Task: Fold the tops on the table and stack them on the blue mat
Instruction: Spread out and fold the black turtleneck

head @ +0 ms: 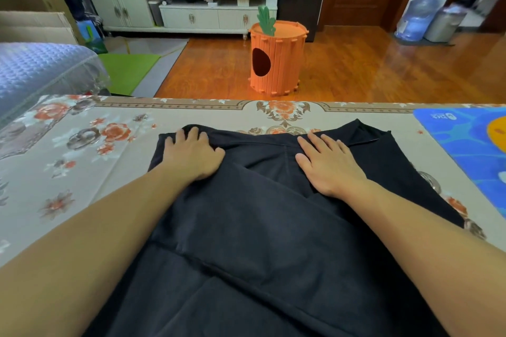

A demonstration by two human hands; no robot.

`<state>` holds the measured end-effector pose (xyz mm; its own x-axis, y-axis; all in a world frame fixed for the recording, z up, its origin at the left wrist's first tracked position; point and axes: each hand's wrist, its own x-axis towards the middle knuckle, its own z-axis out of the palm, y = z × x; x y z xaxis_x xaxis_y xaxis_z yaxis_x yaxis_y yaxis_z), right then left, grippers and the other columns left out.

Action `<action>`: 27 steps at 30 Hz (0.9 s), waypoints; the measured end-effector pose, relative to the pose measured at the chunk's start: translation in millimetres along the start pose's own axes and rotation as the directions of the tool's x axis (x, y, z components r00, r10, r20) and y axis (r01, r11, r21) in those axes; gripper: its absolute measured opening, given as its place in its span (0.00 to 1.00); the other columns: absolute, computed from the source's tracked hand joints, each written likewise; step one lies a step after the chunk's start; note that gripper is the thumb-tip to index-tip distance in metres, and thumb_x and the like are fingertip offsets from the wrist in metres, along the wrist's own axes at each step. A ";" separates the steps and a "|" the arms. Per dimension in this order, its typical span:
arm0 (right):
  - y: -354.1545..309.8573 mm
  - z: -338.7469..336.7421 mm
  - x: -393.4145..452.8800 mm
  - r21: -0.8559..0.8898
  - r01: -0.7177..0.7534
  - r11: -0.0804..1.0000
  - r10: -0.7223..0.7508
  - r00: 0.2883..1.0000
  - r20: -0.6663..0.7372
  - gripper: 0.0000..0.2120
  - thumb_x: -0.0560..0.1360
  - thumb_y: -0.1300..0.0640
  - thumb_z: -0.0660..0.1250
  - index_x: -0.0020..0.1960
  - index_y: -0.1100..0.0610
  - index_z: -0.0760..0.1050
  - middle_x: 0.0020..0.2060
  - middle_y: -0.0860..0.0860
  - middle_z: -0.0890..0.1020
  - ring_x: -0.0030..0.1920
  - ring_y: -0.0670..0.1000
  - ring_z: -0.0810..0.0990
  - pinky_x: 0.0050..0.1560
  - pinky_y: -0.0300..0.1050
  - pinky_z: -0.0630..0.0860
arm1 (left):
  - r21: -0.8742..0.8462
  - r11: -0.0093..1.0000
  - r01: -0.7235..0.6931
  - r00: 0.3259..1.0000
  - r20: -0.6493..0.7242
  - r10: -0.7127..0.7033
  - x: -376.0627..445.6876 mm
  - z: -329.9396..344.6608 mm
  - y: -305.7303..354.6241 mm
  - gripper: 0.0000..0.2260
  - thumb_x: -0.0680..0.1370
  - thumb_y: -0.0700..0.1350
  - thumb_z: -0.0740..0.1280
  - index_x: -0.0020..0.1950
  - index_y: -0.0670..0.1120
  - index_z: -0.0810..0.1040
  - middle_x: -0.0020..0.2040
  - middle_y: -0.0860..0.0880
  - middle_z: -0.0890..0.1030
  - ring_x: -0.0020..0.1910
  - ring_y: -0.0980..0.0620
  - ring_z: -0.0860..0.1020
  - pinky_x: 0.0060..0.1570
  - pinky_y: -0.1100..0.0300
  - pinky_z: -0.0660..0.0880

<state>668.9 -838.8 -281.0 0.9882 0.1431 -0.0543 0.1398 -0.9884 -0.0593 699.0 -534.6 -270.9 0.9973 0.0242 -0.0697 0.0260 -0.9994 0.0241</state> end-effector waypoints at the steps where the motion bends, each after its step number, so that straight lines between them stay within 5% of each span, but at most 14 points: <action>1: 0.2 -0.3 -0.5 0.003 -0.001 1.000 0.001 1.000 0.004 0.29 0.83 0.38 0.38 0.82 0.44 0.45 0.82 0.47 0.48 0.81 0.53 0.45 0.80 0.57 0.44 | 0.051 0.998 -0.036 0.994 -0.103 0.041 1.4 -7.2 9.2 0.30 0.77 0.59 0.54 0.75 0.45 0.69 0.79 0.42 0.61 0.78 0.38 0.57 0.75 0.40 0.57; 3: -1.5 -0.4 -2.8 0.003 -0.007 1.000 0.007 1.000 0.001 0.29 0.83 0.38 0.38 0.82 0.44 0.45 0.82 0.47 0.48 0.81 0.53 0.45 0.80 0.56 0.44 | 0.087 0.976 -0.201 0.954 -0.209 0.215 5.8 -12.0 21.7 0.31 0.77 0.59 0.53 0.78 0.49 0.64 0.81 0.42 0.59 0.80 0.40 0.54 0.77 0.40 0.53; 4: -2.4 -0.7 -3.1 0.011 -0.011 1.000 0.011 1.000 -0.002 0.29 0.83 0.38 0.39 0.82 0.44 0.46 0.82 0.47 0.48 0.81 0.53 0.45 0.80 0.56 0.44 | 0.058 0.965 -0.255 0.953 -0.154 0.261 7.7 -9.3 23.0 0.31 0.79 0.62 0.49 0.81 0.53 0.58 0.82 0.44 0.55 0.81 0.41 0.50 0.78 0.41 0.50; 6: -2.4 -1.3 -0.5 0.048 -0.050 0.998 0.050 0.999 -0.012 0.31 0.82 0.35 0.39 0.82 0.44 0.47 0.82 0.48 0.48 0.81 0.54 0.44 0.80 0.56 0.43 | -0.070 0.986 -0.152 0.987 0.045 0.155 8.3 3.8 16.4 0.33 0.79 0.69 0.43 0.83 0.58 0.49 0.84 0.47 0.48 0.82 0.43 0.45 0.79 0.40 0.46; 8: 9.0 -4.6 10.3 0.105 -0.148 0.983 0.153 0.987 -0.045 0.33 0.80 0.32 0.39 0.82 0.44 0.48 0.82 0.48 0.47 0.81 0.56 0.43 0.78 0.60 0.41 | -0.134 0.991 -0.020 0.996 0.083 0.032 8.3 17.0 7.5 0.35 0.79 0.71 0.41 0.83 0.57 0.48 0.84 0.47 0.46 0.82 0.44 0.44 0.79 0.41 0.45; 13: 75.4 -16.6 38.9 0.016 -0.410 0.912 0.406 0.908 0.108 0.36 0.80 0.31 0.38 0.82 0.48 0.45 0.82 0.50 0.45 0.81 0.57 0.44 0.78 0.62 0.42 | -0.122 0.992 -0.009 1.000 0.010 0.010 8.4 21.4 7.4 0.34 0.80 0.70 0.42 0.83 0.56 0.49 0.84 0.47 0.47 0.82 0.44 0.45 0.79 0.43 0.46; 18: 73.3 -10.2 37.5 0.009 -0.477 0.879 0.475 0.876 0.084 0.37 0.80 0.32 0.37 0.82 0.51 0.43 0.82 0.53 0.44 0.81 0.60 0.41 0.78 0.62 0.38 | -0.230 0.972 -0.048 0.985 -0.172 0.007 -1.2 20.2 5.0 0.28 0.83 0.60 0.43 0.72 0.51 0.73 0.77 0.43 0.67 0.77 0.42 0.61 0.76 0.42 0.58; 21: 60.9 -24.2 32.5 -0.137 -0.502 0.854 0.514 0.854 0.080 0.39 0.80 0.32 0.38 0.82 0.55 0.45 0.81 0.56 0.43 0.80 0.62 0.39 0.77 0.64 0.37 | -0.202 0.979 0.031 0.984 -0.166 -0.065 -11.6 15.5 6.9 0.31 0.81 0.62 0.39 0.74 0.51 0.70 0.78 0.43 0.65 0.78 0.41 0.58 0.77 0.39 0.52; 24: 26.6 -43.2 13.4 -0.056 -0.300 0.952 0.301 0.954 0.011 0.34 0.82 0.35 0.42 0.81 0.53 0.53 0.81 0.57 0.51 0.80 0.62 0.49 0.77 0.66 0.45 | -0.261 0.962 0.081 0.976 -0.176 -0.130 -56.9 4.2 10.2 0.29 0.83 0.62 0.46 0.81 0.50 0.60 0.82 0.42 0.56 0.81 0.40 0.51 0.79 0.40 0.48; 27: -10.5 -36.7 -38.4 -0.009 0.054 0.998 -0.054 0.998 -0.035 0.30 0.82 0.38 0.47 0.80 0.49 0.58 0.80 0.54 0.58 0.79 0.60 0.55 0.77 0.63 0.52 | -0.343 0.930 0.131 0.971 -0.143 -0.190 -147.2 3.3 -25.6 0.27 0.80 0.60 0.59 0.77 0.50 0.68 0.77 0.41 0.66 0.75 0.36 0.64 0.75 0.42 0.61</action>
<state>631.7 -835.8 -241.7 0.9807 0.1948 -0.0156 0.1937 -0.9796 -0.0534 551.2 -512.7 -264.6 0.9737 0.2168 0.0703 0.1787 -0.9176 0.3551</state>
